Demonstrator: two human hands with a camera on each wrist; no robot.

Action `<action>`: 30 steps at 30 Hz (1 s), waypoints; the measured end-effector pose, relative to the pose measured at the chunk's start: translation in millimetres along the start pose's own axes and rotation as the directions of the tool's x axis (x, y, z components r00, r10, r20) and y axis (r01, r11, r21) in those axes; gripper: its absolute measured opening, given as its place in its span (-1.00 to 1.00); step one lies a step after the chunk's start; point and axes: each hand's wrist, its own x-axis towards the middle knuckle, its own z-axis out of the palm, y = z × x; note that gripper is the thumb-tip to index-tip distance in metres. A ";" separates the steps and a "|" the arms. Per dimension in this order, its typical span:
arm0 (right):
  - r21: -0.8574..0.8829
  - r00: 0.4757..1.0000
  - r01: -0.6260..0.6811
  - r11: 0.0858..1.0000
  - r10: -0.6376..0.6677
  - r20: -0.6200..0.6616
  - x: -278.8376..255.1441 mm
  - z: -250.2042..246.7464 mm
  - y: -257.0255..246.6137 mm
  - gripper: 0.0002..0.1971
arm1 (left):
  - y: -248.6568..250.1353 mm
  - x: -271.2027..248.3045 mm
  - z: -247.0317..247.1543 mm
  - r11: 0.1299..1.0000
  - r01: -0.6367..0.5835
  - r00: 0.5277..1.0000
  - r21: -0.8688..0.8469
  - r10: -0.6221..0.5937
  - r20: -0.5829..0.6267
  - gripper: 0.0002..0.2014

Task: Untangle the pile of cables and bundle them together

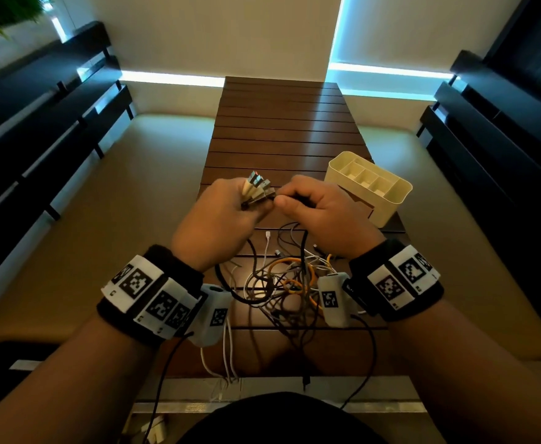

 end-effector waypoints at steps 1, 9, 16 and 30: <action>0.042 1.000 -0.030 0.999 0.031 -0.004 -2.2 1.8 0.5 -0.91 | 1.9 -0.4 -0.5 1.000 -0.002 1.000 -0.021 0.002 -0.027 -0.69; 0.205 0.943 -0.333 0.920 0.323 0.080 -28.0 23.5 30.1 -0.82 | -14.6 -0.7 -18.2 0.913 0.047 0.958 -0.406 -0.157 -0.242 -0.68; 0.155 0.931 -0.153 0.976 0.195 -0.308 -5.3 -16.8 19.8 -0.87 | -25.3 -8.4 -9.6 0.971 0.141 0.972 -0.193 -0.172 -0.158 -0.88; -0.275 0.991 0.059 0.960 -0.089 -0.098 2.0 -9.5 11.0 -0.94 | -8.8 -16.0 -1.7 0.978 -0.014 0.964 -0.209 -0.043 -0.264 -0.62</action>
